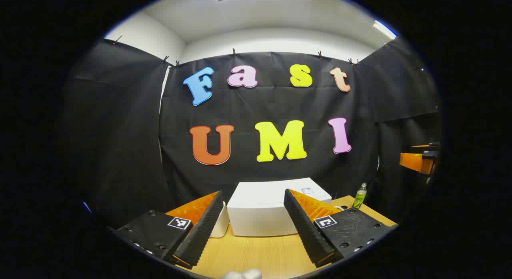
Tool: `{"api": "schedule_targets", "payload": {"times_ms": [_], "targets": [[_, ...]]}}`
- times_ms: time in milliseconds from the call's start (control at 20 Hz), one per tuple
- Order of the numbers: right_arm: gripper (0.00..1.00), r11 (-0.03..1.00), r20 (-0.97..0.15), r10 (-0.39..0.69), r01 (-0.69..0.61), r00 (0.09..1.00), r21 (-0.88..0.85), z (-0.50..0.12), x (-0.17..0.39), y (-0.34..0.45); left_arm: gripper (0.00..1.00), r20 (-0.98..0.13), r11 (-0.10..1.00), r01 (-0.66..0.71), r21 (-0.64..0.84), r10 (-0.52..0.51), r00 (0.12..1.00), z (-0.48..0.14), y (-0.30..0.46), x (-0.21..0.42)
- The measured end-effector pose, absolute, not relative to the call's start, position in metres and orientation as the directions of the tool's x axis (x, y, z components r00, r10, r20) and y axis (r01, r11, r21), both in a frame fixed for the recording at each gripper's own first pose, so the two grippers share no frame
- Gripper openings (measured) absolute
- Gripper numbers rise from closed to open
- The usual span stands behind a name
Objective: Open the microwave oven with the left hand, put the food in, and close the microwave oven.
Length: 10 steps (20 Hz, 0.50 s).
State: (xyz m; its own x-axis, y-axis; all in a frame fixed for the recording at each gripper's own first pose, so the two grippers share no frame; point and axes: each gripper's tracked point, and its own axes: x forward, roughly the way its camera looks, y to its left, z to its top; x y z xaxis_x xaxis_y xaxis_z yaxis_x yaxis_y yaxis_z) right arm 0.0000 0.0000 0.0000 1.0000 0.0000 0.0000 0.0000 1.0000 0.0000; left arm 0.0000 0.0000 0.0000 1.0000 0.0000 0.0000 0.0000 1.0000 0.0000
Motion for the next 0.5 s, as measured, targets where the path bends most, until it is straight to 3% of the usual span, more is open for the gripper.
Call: {"api": "schedule_targets", "payload": {"times_ms": [50, 150, 200, 350, 400, 450, 500], "targets": [[1.00, 1.000, 0.002, 0.001, -0.001, 1.000, -0.003, 0.002, 0.000, 0.000, 0.96, -0.001, 1.000, -0.003, 0.003, 0.003, 1.000, 0.000, 0.000, 0.000], [1.00, 1.000, 0.001, 0.004, -0.004, 1.000, -0.015, 0.000, 0.003, 0.000, 0.96, -0.002, 1.000, -0.002, -0.001, 0.002, 1.000, 0.000, 0.000, -0.001], [0.93, 1.000, -0.003, 0.001, -0.001, 1.000, -0.017, -0.001, 0.003, 0.000, 0.96, -0.003, 1.000, -0.003, -0.002, 0.003, 1.000, -0.001, 0.000, -0.001], [0.93, 1.000, -0.023, 0.010, -0.010, 1.000, 0.000, -0.008, 0.006, 0.002, 0.96, -0.006, 1.000, -0.008, 0.008, 0.008, 1.000, -0.003, 0.000, 0.001], [1.00, 1.000, -0.025, 0.011, -0.011, 1.000, -0.001, -0.010, 0.007, 0.001, 0.96, -0.008, 1.000, -0.010, 0.012, 0.010, 1.000, -0.003, 0.000, 0.000], [0.92, 1.000, -0.028, 0.008, -0.008, 1.000, -0.001, -0.011, 0.007, 0.000, 0.96, -0.010, 1.000, -0.012, 0.014, 0.012, 1.000, -0.004, 0.000, 0.001], [1.00, 1.000, -0.029, 0.009, -0.009, 1.000, 0.002, -0.011, 0.007, 0.000, 0.96, -0.010, 1.000, -0.012, 0.012, 0.012, 1.000, -0.005, 0.000, 0.001]]}}
